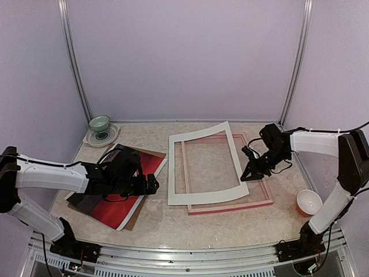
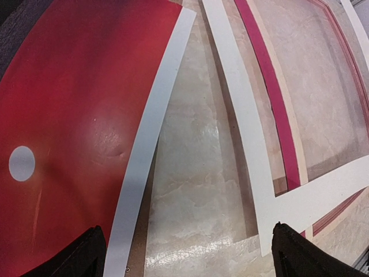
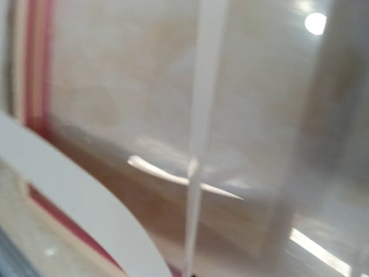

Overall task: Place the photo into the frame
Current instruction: Place the mat board on the glass panel.

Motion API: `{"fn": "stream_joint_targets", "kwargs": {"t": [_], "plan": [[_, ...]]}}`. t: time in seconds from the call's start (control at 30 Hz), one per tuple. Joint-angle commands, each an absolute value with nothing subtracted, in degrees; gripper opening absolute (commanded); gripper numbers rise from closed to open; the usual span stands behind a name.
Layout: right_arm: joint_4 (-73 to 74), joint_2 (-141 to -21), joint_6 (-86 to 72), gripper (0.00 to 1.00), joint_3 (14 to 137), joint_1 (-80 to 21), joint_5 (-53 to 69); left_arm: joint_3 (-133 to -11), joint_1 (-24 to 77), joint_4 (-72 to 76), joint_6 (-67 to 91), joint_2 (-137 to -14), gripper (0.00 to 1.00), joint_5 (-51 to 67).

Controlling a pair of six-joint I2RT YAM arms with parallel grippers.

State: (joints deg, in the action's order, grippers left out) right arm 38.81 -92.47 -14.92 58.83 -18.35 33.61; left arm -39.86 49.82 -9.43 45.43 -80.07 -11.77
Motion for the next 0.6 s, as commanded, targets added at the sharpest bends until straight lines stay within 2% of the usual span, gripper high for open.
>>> {"fn": "stream_joint_targets", "kwargs": {"t": [0.0, 0.57], "plan": [[42.7, -94.1, -12.8, 0.0, 60.5, -17.3, 26.9, -40.8, 49.4, -6.8, 43.2, -80.8, 0.99, -10.3], [46.5, -94.6, -11.5, 0.0, 63.3, -17.2, 19.5, -41.0, 48.7, -5.7, 40.7, -82.8, 0.99, -7.2]]}}
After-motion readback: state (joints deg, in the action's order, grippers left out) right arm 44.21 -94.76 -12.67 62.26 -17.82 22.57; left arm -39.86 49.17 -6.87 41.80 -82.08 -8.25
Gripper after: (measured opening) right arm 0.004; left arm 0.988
